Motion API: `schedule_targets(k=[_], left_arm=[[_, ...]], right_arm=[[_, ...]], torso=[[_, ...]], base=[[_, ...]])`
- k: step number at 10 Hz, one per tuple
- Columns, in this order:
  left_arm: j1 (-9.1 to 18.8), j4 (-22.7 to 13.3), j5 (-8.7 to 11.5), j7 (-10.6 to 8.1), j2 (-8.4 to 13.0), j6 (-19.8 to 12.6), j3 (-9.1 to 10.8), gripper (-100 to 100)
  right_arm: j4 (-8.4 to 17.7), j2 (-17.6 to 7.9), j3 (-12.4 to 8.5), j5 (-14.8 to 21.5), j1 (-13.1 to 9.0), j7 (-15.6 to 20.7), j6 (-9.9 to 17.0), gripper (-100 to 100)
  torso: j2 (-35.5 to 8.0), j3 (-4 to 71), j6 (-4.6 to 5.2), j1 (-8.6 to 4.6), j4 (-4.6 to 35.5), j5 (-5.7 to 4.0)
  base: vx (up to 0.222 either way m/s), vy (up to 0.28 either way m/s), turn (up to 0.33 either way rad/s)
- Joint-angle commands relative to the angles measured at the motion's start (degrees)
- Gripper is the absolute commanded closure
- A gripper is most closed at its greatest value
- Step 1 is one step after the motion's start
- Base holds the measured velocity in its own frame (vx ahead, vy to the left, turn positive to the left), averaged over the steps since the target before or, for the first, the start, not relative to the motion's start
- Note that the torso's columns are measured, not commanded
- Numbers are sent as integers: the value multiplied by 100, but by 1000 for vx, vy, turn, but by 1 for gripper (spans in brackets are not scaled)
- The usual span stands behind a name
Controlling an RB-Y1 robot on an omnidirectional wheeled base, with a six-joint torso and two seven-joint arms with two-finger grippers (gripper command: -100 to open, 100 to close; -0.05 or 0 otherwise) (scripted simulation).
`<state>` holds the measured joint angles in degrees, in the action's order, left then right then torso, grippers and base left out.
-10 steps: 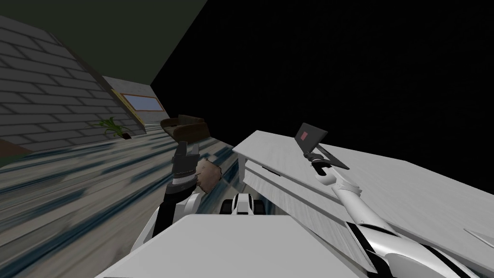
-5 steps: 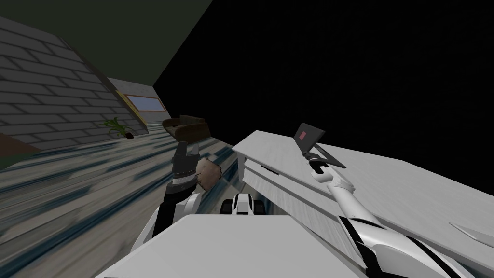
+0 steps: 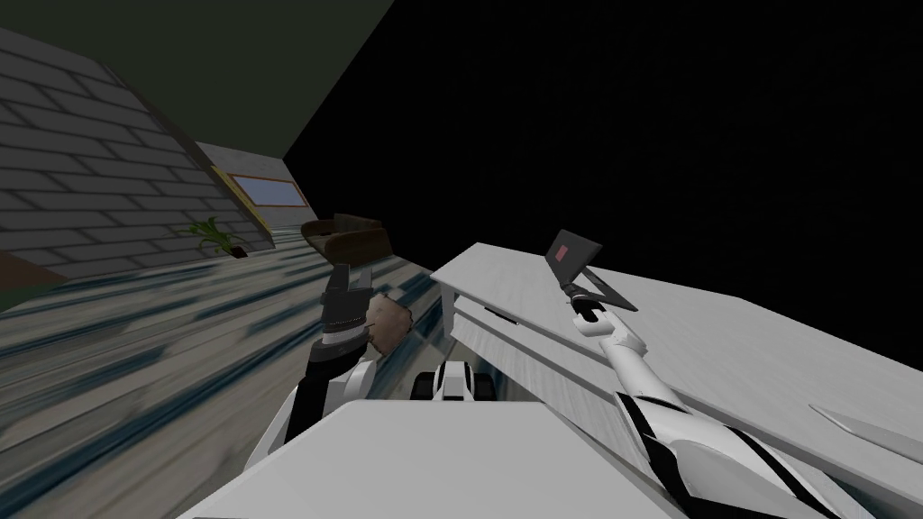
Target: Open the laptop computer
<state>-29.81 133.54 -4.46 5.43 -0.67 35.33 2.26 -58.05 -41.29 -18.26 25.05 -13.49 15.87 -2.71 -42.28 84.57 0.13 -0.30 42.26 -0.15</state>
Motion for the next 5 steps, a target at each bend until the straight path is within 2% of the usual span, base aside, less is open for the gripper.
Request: schedule_targets(k=[1, 2, 3, 5], left_arm=[[0, 0, 0, 0, 0, 0, 0, 0], [0, 0, 0, 0, 0, 0, 0, 0], [0, 0, 0, 0, 0, 0, 0, 0], [0, 0, 0, 0, 0, 0, 0, 0]], right_arm=[[77, 213, -106, -335, -122, -309, -29, 100], [36, 147, -56, -233, -105, -202, -18, 100], [91, 292, -122, -423, -185, -382, -82, 100], [147, 428, -188, -596, -250, -534, -135, 100]], torso=[[-1, -1, 5, 2, -1, -2], [2, 0, 6, -6, -3, -4], [8, 5, 3, 4, -5, -1], [10, 0, -8, 0, -11, -16]], base=[[-26, -58, -24], [-12, -23, 13], [-14, -28, -18], [-14, -44, -32]])
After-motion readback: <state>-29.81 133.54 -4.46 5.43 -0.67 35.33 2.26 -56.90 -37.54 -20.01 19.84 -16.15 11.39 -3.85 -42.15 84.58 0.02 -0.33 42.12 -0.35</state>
